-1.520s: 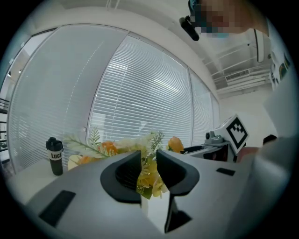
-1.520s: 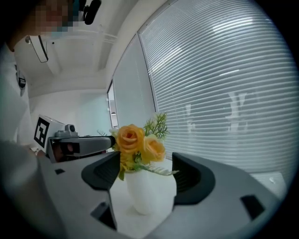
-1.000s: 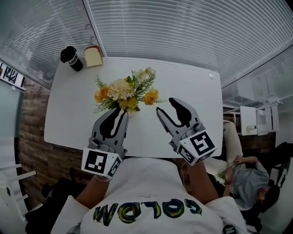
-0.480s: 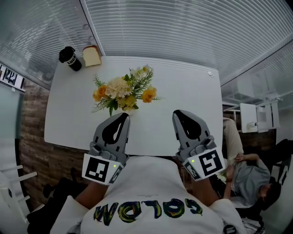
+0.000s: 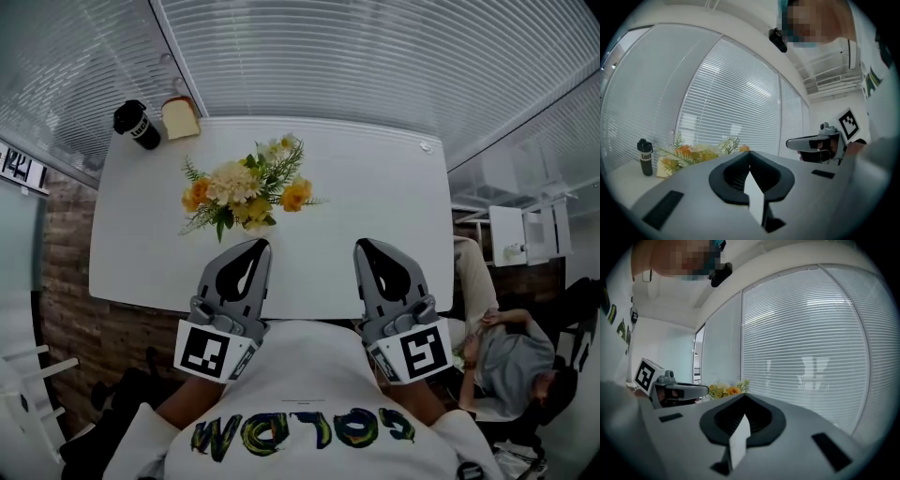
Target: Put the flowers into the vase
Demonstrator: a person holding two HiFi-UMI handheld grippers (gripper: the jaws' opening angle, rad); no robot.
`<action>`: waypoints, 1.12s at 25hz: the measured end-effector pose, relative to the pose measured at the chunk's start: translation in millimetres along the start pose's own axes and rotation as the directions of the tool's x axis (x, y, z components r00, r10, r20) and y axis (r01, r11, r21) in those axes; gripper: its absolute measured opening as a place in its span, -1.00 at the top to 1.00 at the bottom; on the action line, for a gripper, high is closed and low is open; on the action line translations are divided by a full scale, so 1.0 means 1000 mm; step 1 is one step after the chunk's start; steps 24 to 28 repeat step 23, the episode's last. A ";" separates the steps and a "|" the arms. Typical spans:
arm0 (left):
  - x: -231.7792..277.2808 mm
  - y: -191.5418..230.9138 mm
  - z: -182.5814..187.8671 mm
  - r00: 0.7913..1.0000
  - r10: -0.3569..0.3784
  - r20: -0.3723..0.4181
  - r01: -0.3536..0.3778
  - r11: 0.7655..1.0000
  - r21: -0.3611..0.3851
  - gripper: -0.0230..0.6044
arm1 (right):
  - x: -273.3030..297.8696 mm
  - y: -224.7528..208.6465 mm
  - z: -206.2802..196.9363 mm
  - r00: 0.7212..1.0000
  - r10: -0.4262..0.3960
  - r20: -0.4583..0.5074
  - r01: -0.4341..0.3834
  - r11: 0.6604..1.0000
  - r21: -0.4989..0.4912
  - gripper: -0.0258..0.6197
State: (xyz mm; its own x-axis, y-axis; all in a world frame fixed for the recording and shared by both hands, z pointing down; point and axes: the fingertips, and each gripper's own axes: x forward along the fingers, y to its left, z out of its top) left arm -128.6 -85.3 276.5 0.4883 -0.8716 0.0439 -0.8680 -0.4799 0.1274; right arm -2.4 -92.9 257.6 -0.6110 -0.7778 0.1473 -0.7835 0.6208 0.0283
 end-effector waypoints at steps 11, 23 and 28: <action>0.006 -0.002 0.002 1.000 -0.020 -0.002 0.020 1.000 0.004 0.88 | 0.000 -0.010 0.002 0.999 -0.031 0.012 0.031 0.999 0.020 0.90; 0.003 -0.001 0.004 1.000 -0.021 -0.008 0.021 1.000 -0.008 0.88 | -0.001 -0.016 0.002 0.999 -0.051 0.008 0.051 0.999 0.014 0.89; 0.003 -0.001 0.004 1.000 -0.021 -0.008 0.021 1.000 -0.008 0.88 | -0.001 -0.016 0.002 0.999 -0.051 0.008 0.051 0.999 0.014 0.89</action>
